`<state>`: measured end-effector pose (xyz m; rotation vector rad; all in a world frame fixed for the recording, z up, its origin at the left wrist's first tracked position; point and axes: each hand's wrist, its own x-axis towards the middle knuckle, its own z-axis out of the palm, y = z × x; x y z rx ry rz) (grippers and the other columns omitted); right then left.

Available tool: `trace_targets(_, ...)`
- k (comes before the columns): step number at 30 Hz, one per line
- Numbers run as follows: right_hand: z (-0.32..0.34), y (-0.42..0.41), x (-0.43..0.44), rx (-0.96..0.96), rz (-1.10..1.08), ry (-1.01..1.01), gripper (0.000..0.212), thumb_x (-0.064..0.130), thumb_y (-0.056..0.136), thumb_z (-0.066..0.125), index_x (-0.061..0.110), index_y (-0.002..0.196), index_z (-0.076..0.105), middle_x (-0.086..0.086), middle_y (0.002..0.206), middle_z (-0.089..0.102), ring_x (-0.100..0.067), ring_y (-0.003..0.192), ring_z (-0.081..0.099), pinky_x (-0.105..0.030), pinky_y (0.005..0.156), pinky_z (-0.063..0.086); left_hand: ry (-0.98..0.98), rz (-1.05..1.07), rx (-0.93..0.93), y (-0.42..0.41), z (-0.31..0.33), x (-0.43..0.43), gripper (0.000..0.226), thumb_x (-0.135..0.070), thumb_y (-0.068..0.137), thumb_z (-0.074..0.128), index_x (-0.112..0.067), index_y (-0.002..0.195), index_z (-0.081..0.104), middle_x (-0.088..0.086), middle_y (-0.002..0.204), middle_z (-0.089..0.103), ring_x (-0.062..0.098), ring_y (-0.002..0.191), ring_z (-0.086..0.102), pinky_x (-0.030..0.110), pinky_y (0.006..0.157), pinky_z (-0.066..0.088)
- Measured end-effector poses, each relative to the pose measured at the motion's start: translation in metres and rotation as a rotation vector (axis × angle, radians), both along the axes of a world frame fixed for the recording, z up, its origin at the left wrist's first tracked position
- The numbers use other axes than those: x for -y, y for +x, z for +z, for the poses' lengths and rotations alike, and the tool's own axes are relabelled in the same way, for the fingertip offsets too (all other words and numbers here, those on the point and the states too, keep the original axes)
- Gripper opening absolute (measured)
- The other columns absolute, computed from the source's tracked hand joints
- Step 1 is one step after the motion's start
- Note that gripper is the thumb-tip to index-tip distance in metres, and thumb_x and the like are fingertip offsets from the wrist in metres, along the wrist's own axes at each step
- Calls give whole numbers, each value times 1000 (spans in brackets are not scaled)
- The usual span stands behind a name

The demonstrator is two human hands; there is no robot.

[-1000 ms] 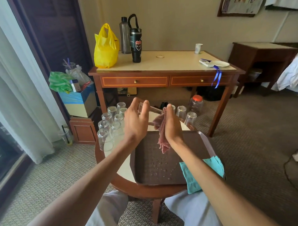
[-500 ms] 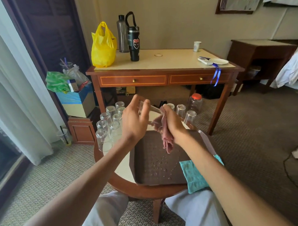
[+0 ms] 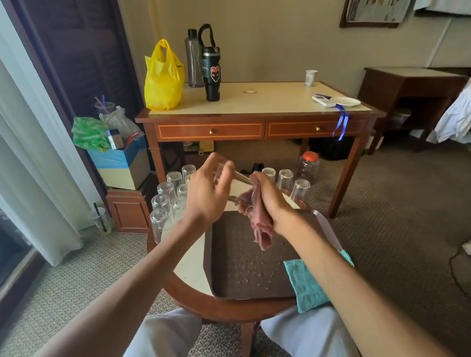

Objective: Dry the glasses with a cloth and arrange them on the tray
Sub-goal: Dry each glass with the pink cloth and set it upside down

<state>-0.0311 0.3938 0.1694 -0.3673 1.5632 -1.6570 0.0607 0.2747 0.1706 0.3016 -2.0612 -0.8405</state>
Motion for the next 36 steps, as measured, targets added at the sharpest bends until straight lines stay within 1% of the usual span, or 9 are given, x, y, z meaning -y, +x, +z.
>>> trace_targets(4, -15, 5, 13, -520, -194, 94, 61, 60, 100, 28, 14, 88, 66, -10, 79, 72, -29, 78, 70, -45, 82, 54, 381, 78, 188, -7, -1, -2, 39, -42, 107, 40, -10, 111, 63, 9, 91, 71, 16, 76, 68, 38, 67, 57)
trace_targets(9, 4, -1, -13, 257, 355, 70, 53, 52, 98, 38, 6, 83, 59, -7, 69, 56, -8, 40, 41, -18, 39, 36, -329, 39, -117, 14, 3, -6, 33, -44, 100, 48, -16, 90, 62, -7, 76, 61, 10, 62, 57, 26, 53, 46)
trace_targets(12, 8, -2, -17, 287, 440, 122, 53, 55, 97, 41, 7, 85, 59, -7, 72, 55, -6, 38, 38, -16, 35, 34, -448, -51, -131, 17, -1, -4, 31, -42, 99, 49, -15, 94, 64, -5, 84, 63, 7, 64, 56, 23, 54, 47)
trace_targets(19, -13, 8, 9, -550, -62, 191, 76, 63, 99, 26, 2, 84, 69, -15, 83, 73, -27, 80, 70, -48, 90, 55, 425, 78, 124, 1, -11, -3, 45, -50, 98, 38, -13, 104, 62, 7, 87, 71, 20, 77, 70, 55, 76, 60)
trace_targets(24, 5, 4, -11, 112, 283, 123, 53, 46, 101, 36, 1, 87, 61, -11, 66, 62, -15, 42, 52, -20, 43, 45, -117, 84, -53, 17, -13, -7, 40, -49, 100, 43, -15, 91, 61, -1, 77, 66, 14, 65, 62, 34, 57, 53)
trace_targets(28, -2, -2, -18, 291, 496, 185, 48, 50, 93, 40, 7, 85, 60, -5, 70, 52, -6, 38, 39, -14, 37, 33, -401, -19, -71, 19, -13, -4, 35, -45, 101, 45, -16, 90, 61, -5, 79, 61, 9, 62, 55, 25, 53, 44)
trace_targets(31, -23, 5, -2, 135, 121, 129, 55, 47, 99, 36, 4, 76, 62, -12, 67, 63, -20, 47, 53, -25, 51, 50, -185, 78, 129, 13, -22, -3, 32, -46, 103, 44, -18, 97, 60, -1, 87, 67, 10, 69, 62, 28, 60, 52)
trace_targets(33, -41, 11, 9, -222, -152, 95, 60, 50, 103, 31, 5, 80, 65, -13, 72, 69, -26, 62, 66, -38, 71, 59, 223, 119, 269, 3, -22, -4, 34, -44, 104, 43, -15, 103, 62, 8, 97, 71, 18, 77, 66, 33, 66, 55)
trace_targets(36, -54, 17, 13, -804, -313, 49, 63, 54, 101, 23, 8, 87, 63, -8, 77, 70, -17, 69, 69, -32, 65, 58, 839, 87, 410, -2, -10, -6, 44, -41, 105, 41, -4, 108, 65, 13, 91, 68, 18, 65, 53, 28, 56, 41)
